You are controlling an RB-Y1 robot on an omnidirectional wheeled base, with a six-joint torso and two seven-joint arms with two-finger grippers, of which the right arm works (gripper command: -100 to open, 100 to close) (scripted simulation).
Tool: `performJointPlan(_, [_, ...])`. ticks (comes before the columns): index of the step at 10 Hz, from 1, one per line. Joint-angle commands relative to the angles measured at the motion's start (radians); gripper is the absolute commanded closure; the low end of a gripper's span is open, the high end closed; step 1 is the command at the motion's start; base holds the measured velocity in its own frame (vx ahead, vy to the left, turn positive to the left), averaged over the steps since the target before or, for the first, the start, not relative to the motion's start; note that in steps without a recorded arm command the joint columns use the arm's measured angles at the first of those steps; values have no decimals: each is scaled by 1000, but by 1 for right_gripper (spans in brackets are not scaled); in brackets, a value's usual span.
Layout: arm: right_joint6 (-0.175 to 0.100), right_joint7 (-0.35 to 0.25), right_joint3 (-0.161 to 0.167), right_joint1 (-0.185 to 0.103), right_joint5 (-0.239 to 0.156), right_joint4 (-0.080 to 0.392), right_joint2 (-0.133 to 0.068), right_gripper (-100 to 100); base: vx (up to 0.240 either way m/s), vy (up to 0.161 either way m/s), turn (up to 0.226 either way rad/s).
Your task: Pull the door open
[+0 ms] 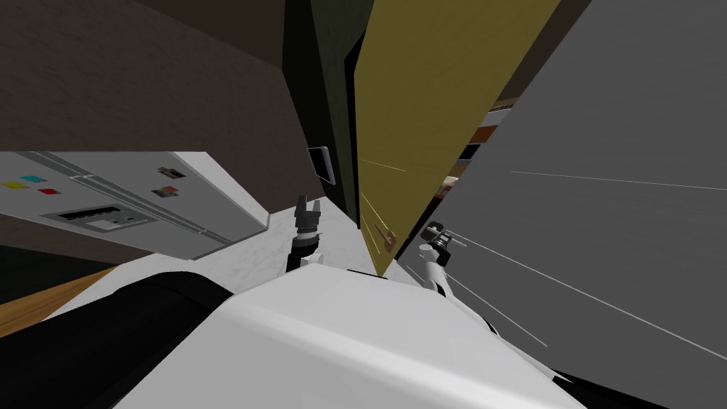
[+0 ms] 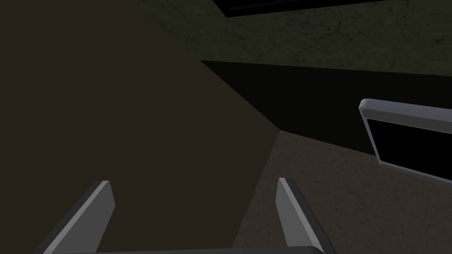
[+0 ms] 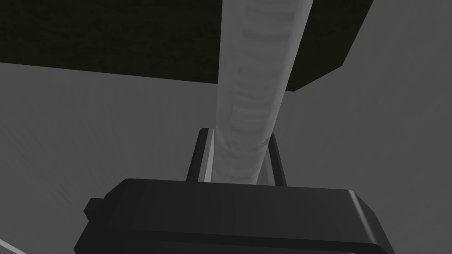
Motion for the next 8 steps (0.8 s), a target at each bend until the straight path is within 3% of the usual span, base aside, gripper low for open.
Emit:
performJointPlan(1, [-1, 1, 0, 0, 1, -1, -1, 100, 0, 0, 0])
performJointPlan(4, [-1, 1, 0, 0, 1, -1, -1, 100, 0, 0, 0])
performJointPlan(5, [2, -12, -8, 27, 3, 1, -30, 100, -101, 26, -45])
performJointPlan(8, [6, -47, -6, 62, 11, 6, -72, 100, -167, 53, -38])
